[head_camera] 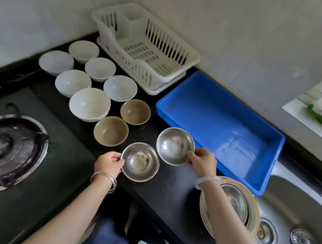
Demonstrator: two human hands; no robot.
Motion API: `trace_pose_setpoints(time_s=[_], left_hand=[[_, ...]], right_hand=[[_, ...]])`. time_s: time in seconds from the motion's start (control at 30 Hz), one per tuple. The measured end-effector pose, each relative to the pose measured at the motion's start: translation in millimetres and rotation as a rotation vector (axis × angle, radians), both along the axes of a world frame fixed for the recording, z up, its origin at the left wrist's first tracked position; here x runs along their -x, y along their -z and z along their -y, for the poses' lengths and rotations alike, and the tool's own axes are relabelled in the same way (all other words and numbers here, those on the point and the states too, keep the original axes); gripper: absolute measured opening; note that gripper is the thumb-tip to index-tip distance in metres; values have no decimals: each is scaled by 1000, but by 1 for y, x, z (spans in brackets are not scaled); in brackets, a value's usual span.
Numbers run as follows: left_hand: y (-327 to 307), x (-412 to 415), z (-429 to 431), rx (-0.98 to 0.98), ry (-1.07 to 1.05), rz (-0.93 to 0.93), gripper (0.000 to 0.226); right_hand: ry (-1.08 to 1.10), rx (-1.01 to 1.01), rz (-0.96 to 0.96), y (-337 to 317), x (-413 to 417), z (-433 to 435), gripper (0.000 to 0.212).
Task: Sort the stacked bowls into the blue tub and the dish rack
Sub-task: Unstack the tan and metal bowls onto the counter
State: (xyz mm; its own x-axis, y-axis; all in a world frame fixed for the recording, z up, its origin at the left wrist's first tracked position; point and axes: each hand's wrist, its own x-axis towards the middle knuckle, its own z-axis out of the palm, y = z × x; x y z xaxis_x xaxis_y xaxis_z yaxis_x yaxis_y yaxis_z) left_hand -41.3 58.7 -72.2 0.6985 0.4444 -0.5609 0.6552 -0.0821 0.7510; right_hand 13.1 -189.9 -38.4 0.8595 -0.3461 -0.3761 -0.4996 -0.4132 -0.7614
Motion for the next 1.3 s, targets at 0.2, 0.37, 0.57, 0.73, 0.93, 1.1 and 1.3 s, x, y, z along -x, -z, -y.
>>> trace_pose_setpoints(time_s=[0.2, 0.37, 0.57, 0.73, 0.93, 1.1, 1.3], left_hand=[[10, 1, -13, -28, -26, -29, 12], [11, -3, -18, -35, -7, -45, 12], [11, -7, -22, -15, -9, -63, 12], [13, -7, -22, -9, -24, -74, 13], [11, -8, -22, 7, -67, -63, 13], [9, -9, -24, 12, -75, -61, 15], [-2, -8, -27, -26, -33, -31, 23]], right_hand=[[14, 0, -68, 24, -18, -31, 9], [63, -28, -117, 34, -28, -47, 13], [141, -158, -136, 44, -36, -57, 3], [164, -230, -134, 45, -42, -63, 7], [141, -246, -139, 48, -42, -66, 15], [117, -222, -184, 47, -43, -66, 25], [76, -229, -210, 41, -39, -64, 30]])
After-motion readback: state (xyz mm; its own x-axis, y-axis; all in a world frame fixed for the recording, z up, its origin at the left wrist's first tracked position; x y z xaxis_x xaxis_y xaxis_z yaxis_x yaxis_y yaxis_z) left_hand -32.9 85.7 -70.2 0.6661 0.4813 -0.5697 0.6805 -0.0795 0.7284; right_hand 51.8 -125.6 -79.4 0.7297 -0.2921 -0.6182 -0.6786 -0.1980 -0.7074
